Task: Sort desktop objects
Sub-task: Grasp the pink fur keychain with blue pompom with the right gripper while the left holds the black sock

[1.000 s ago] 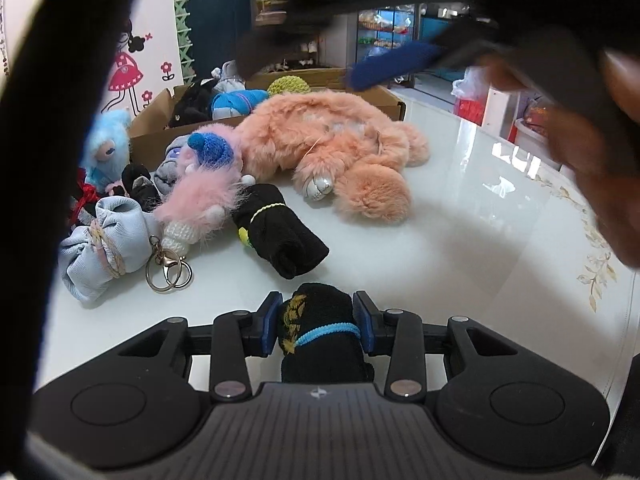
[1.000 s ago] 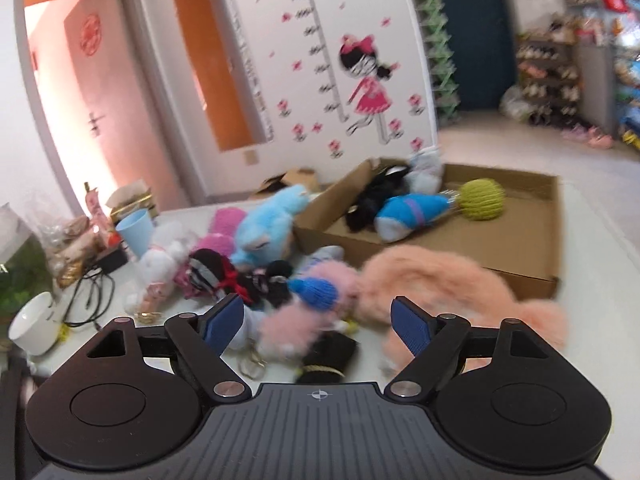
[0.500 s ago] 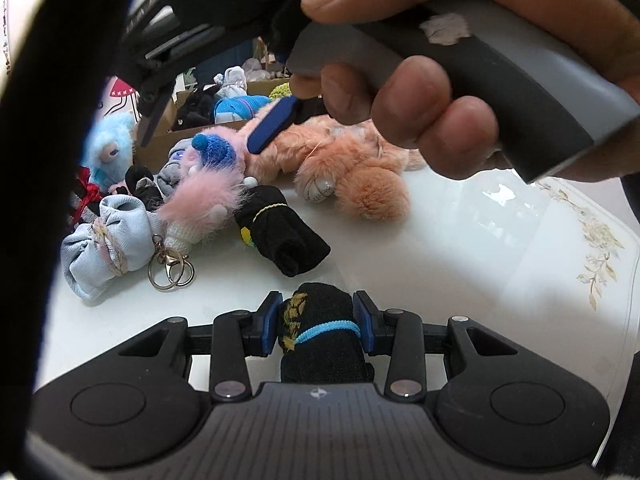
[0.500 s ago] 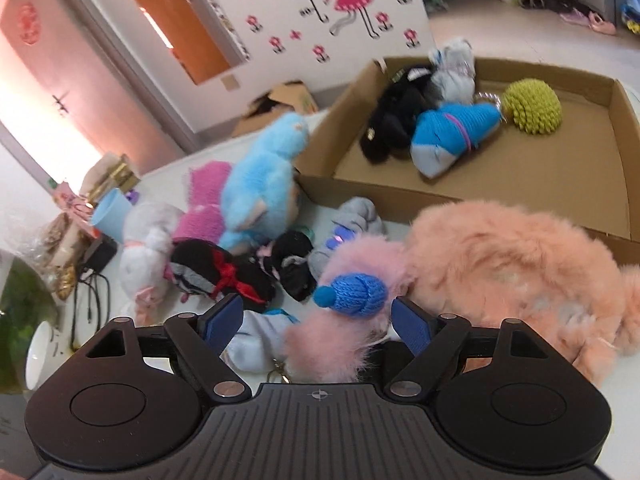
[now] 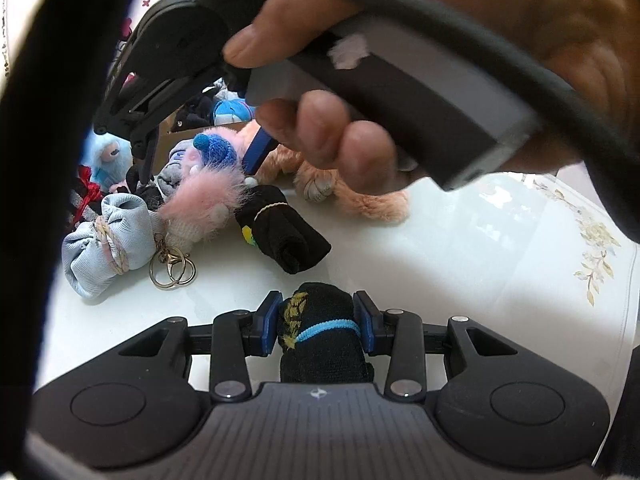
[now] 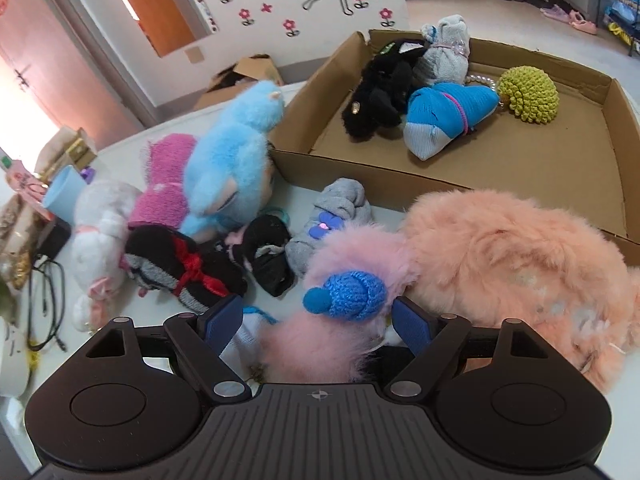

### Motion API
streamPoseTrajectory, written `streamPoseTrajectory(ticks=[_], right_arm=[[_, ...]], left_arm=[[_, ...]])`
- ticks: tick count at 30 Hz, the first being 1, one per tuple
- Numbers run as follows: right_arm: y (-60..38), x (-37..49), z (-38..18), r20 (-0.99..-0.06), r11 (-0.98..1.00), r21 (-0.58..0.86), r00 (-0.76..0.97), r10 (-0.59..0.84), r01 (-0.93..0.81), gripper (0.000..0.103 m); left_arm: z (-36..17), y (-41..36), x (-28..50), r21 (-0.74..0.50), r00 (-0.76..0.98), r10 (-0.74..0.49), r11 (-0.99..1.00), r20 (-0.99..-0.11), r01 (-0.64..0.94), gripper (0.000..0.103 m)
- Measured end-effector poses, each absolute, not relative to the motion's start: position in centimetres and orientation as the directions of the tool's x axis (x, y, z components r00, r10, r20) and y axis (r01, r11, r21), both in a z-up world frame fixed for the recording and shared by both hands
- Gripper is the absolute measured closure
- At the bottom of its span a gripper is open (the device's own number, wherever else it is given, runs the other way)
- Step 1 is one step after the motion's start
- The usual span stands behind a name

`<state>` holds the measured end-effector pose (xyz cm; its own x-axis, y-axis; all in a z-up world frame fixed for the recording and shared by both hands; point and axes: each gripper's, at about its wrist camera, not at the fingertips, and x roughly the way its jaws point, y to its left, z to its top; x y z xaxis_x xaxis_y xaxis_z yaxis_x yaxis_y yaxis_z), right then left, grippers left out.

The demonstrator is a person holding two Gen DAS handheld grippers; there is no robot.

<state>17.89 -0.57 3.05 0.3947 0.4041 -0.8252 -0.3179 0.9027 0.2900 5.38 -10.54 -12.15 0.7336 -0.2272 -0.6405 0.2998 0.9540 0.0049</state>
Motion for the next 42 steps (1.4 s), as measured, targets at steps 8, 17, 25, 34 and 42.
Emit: streamPoseTrajectory(ticks=[8, 17, 25, 34, 42], right_arm=[[-0.1, 20.2, 2.1, -0.852, 0.928, 0.259, 0.388, 0.350, -0.269, 0.016], [-1.1, 19.8, 2.4, -0.843, 0.931, 0.214, 0.425, 0.328, -0.295, 0.057], [-2.5, 18.1, 2.8, -0.812, 0.893, 0.288, 0.406, 0.420, -0.347, 0.057], [-2.2, 14.2, 3.9, -0.789, 0.828, 0.278, 0.376, 0.486, -0.487, 0.057], [-4.2, 10.8, 5.9, -0.714, 0.789, 0.358, 0.398, 0.576, -0.500, 0.057]], left_arm=[[-11.9, -10.5, 5.2, -0.002, 0.732, -0.233, 0.954, -0.641, 0.301, 0.068], [-11.7, -10.5, 5.7, 0.002, 0.732, -0.225, 0.955, -0.643, 0.295, 0.067], [-11.4, -8.0, 6.4, 0.011, 0.731, -0.170, 0.972, -0.661, 0.236, 0.060], [-11.0, -0.4, 8.9, -0.016, 0.721, -0.057, 0.998, -0.691, 0.065, 0.066], [-10.9, 0.5, 7.8, -0.020, 0.720, -0.037, 0.999, -0.693, 0.032, 0.069]])
